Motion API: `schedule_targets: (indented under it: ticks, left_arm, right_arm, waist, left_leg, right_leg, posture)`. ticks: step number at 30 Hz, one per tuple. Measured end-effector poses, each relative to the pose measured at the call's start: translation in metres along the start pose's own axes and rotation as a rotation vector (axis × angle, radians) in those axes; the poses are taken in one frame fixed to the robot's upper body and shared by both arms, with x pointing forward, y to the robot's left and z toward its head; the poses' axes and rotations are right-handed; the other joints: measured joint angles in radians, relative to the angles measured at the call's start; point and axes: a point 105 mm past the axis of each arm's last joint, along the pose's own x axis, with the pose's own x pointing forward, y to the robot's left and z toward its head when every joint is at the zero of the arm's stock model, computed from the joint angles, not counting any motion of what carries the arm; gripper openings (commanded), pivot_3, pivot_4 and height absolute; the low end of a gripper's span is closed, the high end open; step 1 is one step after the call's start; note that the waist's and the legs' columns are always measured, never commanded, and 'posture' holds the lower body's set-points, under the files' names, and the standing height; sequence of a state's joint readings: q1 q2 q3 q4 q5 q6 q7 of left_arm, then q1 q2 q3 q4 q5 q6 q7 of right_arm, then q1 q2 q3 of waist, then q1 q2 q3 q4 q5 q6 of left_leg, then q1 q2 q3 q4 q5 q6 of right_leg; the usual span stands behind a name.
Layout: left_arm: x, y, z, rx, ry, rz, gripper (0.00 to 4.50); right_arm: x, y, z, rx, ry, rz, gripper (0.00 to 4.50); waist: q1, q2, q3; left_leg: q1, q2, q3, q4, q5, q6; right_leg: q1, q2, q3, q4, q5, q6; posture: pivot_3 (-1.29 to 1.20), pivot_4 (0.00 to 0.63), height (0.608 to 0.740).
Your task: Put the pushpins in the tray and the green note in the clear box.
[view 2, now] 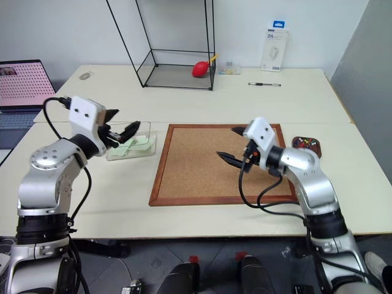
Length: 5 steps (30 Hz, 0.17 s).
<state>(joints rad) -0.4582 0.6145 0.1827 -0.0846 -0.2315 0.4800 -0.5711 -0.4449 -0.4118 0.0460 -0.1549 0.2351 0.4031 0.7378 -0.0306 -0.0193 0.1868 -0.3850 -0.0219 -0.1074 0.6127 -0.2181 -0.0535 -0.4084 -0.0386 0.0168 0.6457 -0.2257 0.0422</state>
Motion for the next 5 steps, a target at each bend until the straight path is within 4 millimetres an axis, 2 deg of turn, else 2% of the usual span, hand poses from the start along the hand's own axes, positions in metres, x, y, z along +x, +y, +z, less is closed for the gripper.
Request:
schedule_targets:
  ticks: [2,5]
  left_arm:
    - [0.0,-0.016,0.0,-0.024,-0.02,-0.067,3.54]
    - [0.0,-0.036,-0.011,-0.049,0.002,-0.15,3.54]
  right_arm:
    - [-0.009,-0.004,-0.014,0.043,0.022,-0.063,4.27]
    - [-0.021,-0.006,-0.032,0.08,0.049,-0.136,4.27]
  waist:
    - [0.001,0.0,0.0]
    - [-0.005,0.0,0.0]
  left_leg:
    - [0.0,0.0,0.001,0.0,0.0,0.0]
    - [0.001,0.001,0.002,0.0,0.0,0.0]
  right_leg:
    - [0.0,0.0,0.0,0.0,0.0,0.0]
    - [0.0,0.001,0.001,0.0,0.0,0.0]
  posture:
    - [0.0,0.15,0.74]
    - [0.0,0.15,0.74]
